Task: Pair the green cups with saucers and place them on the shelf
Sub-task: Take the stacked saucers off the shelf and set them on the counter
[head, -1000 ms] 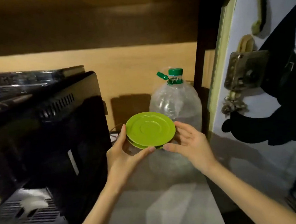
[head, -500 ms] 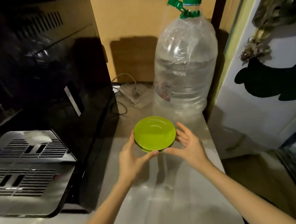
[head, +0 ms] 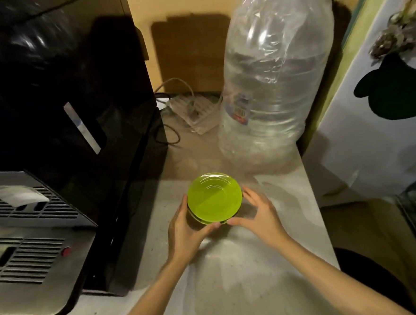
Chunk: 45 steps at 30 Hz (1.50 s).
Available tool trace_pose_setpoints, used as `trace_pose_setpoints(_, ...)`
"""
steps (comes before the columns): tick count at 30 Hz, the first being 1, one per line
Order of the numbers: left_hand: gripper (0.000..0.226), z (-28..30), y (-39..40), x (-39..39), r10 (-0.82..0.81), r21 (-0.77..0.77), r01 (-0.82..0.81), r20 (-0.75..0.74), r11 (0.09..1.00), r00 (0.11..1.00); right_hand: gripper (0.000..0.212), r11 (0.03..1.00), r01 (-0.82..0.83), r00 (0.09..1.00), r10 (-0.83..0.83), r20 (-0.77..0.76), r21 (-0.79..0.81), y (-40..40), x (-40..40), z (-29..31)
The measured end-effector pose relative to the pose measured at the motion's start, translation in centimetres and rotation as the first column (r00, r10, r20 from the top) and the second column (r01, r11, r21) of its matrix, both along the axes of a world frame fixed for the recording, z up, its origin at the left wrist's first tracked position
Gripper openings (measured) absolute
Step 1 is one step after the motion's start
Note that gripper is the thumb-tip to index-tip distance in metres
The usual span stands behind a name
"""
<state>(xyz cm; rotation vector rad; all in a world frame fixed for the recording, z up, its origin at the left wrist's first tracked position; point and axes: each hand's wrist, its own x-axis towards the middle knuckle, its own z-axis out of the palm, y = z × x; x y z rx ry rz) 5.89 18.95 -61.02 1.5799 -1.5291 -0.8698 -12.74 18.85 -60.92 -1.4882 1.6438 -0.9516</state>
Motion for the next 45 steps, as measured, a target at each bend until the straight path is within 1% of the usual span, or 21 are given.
trace_pose_setpoints(2,0.102,-0.8,-0.3,0.3,0.005,0.008,-0.006,0.061,1.000,0.998,0.092,1.000,-0.010,0.999,0.010,-0.036,-0.015,-0.2,0.2,-0.5)
trace_pose_setpoints(6,0.115,-1.6,-0.7,0.5,-0.007,0.090,-0.008,0.160,0.996,0.987,0.089,1.000,-0.016,0.996,0.015,-0.093,-0.017,-0.6,0.5,-1.4)
trace_pose_setpoints(10,0.113,-2.1,-0.9,0.6,-0.022,0.098,0.003,0.194,0.995,0.981,0.093,1.000,-0.027,0.993,0.025,-0.118,-0.010,-0.9,0.4,-2.2)
trace_pose_setpoints(13,0.110,-2.5,-1.1,0.6,-0.038,0.097,0.015,0.235,0.995,0.971,0.091,0.999,-0.032,0.990,0.031,-0.137,-0.006,-1.1,0.4,-2.7)
trace_pose_setpoints(16,0.105,-2.3,-1.1,0.4,-0.041,0.114,0.013,0.247,0.993,0.968,0.090,0.999,-0.037,0.986,0.034,-0.163,-0.013,-1.4,0.2,-3.2)
trace_pose_setpoints(22,0.104,-2.1,-1.1,0.1,-0.046,0.135,0.011,0.256,0.991,0.966,0.089,0.999,-0.041,0.975,0.033,-0.222,-0.029,-1.8,-0.1,-3.8)
trace_pose_setpoints(25,0.104,-2.5,-1.1,0.3,-0.036,0.113,0.008,0.249,0.994,0.968,0.086,0.997,-0.059,0.968,0.047,-0.245,-0.043,-1.8,-0.2,-3.9)
trace_pose_setpoints(28,0.105,-2.9,-1.2,0.4,-0.040,0.093,0.015,0.270,0.996,0.962,0.087,0.995,-0.076,0.952,0.054,-0.302,-0.063,-1.9,-0.4,-3.6)
trace_pose_setpoints(31,0.104,-2.7,-1.6,0.9,-0.069,0.110,0.035,0.320,0.993,0.945,0.090,0.992,-0.124,0.913,0.109,-0.393,-0.014,-2.1,-0.6,-2.6)
trace_pose_setpoints(33,0.101,-2.2,-2.2,1.4,-0.106,0.100,0.072,0.400,0.992,0.910,0.088,0.985,-0.170,0.887,0.168,-0.430,0.033,-2.4,-1.0,-1.8)
trace_pose_setpoints(35,0.101,-1.2,-2.9,1.6,-0.143,0.103,0.107,0.474,0.989,0.869,0.085,0.976,-0.198,0.877,0.217,-0.429,0.088,-2.9,-1.4,-0.9)
trace_pose_setpoints(37,0.100,0.4,-3.7,1.3,-0.180,0.115,0.142,0.493,0.983,0.851,0.082,0.971,-0.199,0.877,0.236,-0.418,0.131,-3.4,-2.0,0.2)
trace_pose_setpoints(39,0.091,2.3,-4.4,0.5,-0.205,0.137,0.159,0.455,0.978,0.867,0.082,0.969,-0.196,0.886,0.239,-0.397,0.148,-4.0,-2.5,1.7)
trace_pose_setpoints(41,0.075,4.3,-5.3,-0.4,-0.209,0.145,0.166,0.373,0.975,0.904,0.078,0.967,-0.215,0.890,0.252,-0.381,0.136,-4.6,-3.1,3.6)
trace_pose_setpoints(43,0.066,6.4,-6.4,-1.5,-0.239,0.130,0.211,0.264,0.969,0.935,0.067,0.961,-0.241,0.888,0.275,-0.369,0.135,-5.0,-3.6,6.2)
trace_pose_setpoints(45,0.061,9.1,-7.5,-2.9,-0.307,0.150,0.287,0.127,0.946,0.943,0.059,0.955,-0.267,0.885,0.296,-0.358,0.128,-5.3,-4.2,9.2)
